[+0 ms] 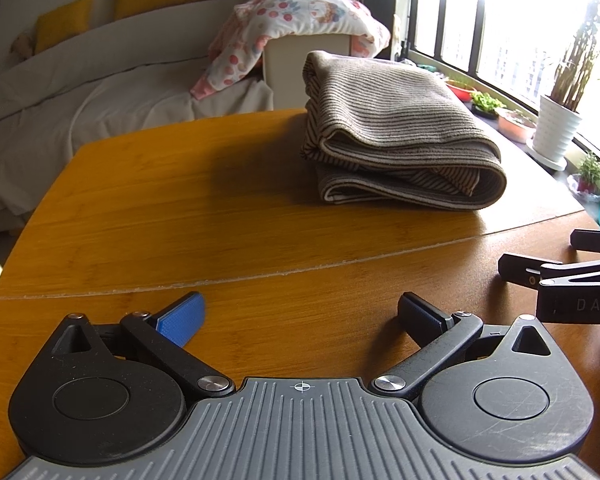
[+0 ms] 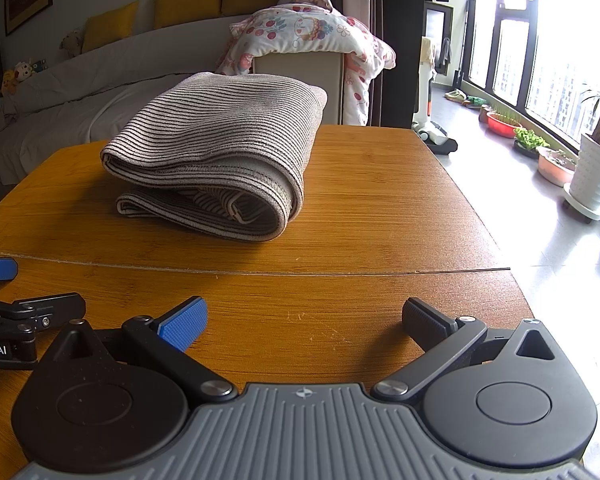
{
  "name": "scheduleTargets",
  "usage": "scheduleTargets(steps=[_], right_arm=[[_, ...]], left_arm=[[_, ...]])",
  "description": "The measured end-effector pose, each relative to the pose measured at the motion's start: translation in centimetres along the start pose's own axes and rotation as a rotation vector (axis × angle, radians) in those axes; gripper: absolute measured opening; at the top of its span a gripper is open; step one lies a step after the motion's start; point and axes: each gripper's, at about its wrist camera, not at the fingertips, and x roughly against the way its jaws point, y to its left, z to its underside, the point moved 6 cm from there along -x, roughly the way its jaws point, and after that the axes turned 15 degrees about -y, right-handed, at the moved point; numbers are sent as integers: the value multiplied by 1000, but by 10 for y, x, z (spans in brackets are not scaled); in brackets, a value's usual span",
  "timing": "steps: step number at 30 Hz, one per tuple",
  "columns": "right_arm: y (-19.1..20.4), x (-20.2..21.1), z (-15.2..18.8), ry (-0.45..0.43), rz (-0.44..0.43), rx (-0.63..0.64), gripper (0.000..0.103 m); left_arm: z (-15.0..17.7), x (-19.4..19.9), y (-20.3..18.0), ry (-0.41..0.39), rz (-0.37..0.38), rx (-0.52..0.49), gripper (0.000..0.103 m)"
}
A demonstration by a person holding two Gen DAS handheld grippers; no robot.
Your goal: Fold clothes
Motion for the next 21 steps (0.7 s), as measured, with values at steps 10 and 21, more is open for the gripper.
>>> scheduleTargets(steps=[10,21], right_arm=[[0,0,0,0,0,0,103],[0,0,0,0,0,-1,103]], left_arm=[[-1,-3,0,-3,-27,18,103],[-1,-3,4,-6,-49,37,103]])
